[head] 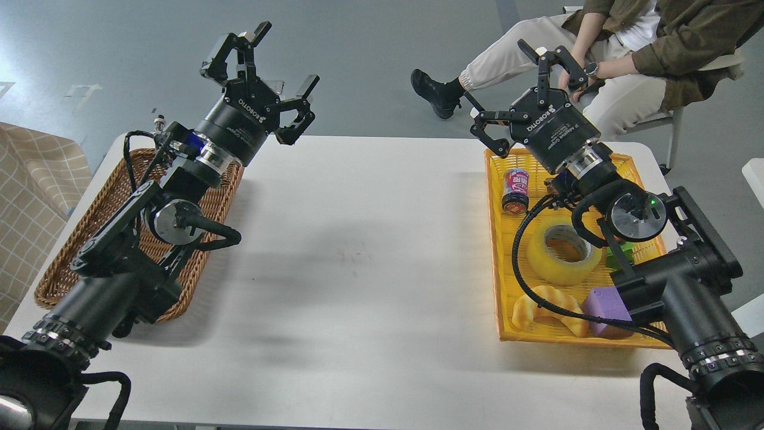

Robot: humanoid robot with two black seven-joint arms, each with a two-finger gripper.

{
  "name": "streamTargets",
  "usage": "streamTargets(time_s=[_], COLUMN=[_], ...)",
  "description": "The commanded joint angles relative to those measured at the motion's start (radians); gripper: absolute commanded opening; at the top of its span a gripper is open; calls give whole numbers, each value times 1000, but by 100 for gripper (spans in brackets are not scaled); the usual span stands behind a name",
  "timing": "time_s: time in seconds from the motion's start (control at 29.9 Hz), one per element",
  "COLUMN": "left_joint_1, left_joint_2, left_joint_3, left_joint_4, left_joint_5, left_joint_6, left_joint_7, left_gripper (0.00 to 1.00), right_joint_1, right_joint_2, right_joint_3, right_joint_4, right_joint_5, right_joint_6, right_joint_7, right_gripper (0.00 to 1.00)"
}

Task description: Place and transfer tape with both arms

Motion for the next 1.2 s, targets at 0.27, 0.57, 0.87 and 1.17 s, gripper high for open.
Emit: streamTargets(time_s=[0.27,0.57,0.87,1.17], left_joint_1=[3,-3,-6,-12], left_joint_2=[-8,-3,-3,-8], left_joint_3=[-1,-2,-4,-1], left_joint_4=[10,12,7,0], left_joint_5=[0,-3,-3,-2], left_joint_6=[0,0,0,0], left_joint_7=[5,0,-5,6], left_gripper=[98,98,98,98], right_joint_1=[-10,-8,-8,-7], right_joint_2=[-2,-4,-4,-5], right_joint_3=[2,2,2,2], right_joint_4=[6,8,9,11], right_joint_5=[-1,-1,1,-1], right_joint_6=[0,0,0,0], right_joint_7=[0,-2,-2,-6], right_gripper=[100,100,100,100])
